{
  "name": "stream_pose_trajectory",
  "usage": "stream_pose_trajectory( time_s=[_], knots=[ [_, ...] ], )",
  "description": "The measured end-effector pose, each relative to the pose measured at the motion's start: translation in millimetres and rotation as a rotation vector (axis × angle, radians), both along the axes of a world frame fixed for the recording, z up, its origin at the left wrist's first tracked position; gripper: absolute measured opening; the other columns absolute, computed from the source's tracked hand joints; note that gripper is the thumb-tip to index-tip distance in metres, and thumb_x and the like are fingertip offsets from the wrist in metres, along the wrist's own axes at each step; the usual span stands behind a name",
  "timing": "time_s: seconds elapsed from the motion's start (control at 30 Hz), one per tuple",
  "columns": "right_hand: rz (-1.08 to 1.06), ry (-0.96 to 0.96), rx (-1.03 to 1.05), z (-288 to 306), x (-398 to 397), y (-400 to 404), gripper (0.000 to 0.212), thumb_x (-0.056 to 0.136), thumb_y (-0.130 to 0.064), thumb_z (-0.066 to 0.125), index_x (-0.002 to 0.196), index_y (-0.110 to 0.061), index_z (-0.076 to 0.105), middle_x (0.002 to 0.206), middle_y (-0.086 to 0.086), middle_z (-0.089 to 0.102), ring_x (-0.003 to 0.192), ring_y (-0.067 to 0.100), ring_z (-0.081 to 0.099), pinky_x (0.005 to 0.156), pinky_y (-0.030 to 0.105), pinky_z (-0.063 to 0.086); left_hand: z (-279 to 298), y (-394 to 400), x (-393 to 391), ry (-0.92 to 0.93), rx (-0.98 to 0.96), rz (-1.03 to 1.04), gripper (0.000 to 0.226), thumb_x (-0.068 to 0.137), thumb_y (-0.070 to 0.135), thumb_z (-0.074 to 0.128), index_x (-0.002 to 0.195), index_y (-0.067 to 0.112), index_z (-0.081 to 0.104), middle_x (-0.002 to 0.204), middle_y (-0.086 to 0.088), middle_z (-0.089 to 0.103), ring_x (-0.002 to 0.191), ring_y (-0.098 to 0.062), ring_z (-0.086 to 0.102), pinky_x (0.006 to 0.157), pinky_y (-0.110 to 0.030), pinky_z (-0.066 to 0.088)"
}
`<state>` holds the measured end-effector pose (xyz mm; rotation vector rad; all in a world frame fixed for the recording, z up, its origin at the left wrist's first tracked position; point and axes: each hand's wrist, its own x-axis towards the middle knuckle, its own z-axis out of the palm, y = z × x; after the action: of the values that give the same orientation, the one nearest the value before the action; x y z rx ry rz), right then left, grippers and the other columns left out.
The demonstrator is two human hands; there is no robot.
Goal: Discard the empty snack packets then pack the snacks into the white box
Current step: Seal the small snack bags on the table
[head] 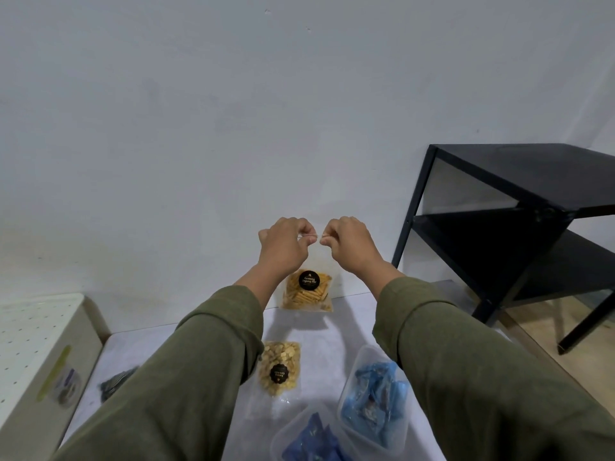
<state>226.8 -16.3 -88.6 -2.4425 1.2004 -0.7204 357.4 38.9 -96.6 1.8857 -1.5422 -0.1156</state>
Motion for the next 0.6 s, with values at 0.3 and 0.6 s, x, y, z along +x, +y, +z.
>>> stream_pose_trajectory(
  time_s=[0.3,0.6],
  knots=[
    [-0.018,-0.023,0.030,0.4,-10.0,0.6,0.010,0.090,-0.010,0.058,0.089,-0.005,0.067,0.083,0.002,0.055,0.078,0.014,0.048,0.070,0.025,0.036,-1.2,0.5,-1.2,0.043,-0.005,0.082,0.016,0.091,0.017,0.052,0.082,0.029,0.059,0.090,0.014,0.058,0.103,-0.012,0.051,0.088,-0.036,0.025],
    [-0.081,-0.088,0.077,-1.6,-15.4,-2.0,0.012,0.088,-0.003,0.056,0.078,-0.008,0.062,0.074,-0.002,0.053,0.072,0.016,0.049,0.054,0.017,0.035,-2.7,-0.3,-10.5,-0.074,-0.011,0.033,0.011,0.093,0.031,0.053,0.092,0.031,0.064,0.098,0.013,0.064,0.110,-0.011,0.047,0.105,-0.049,0.019]
  ],
)
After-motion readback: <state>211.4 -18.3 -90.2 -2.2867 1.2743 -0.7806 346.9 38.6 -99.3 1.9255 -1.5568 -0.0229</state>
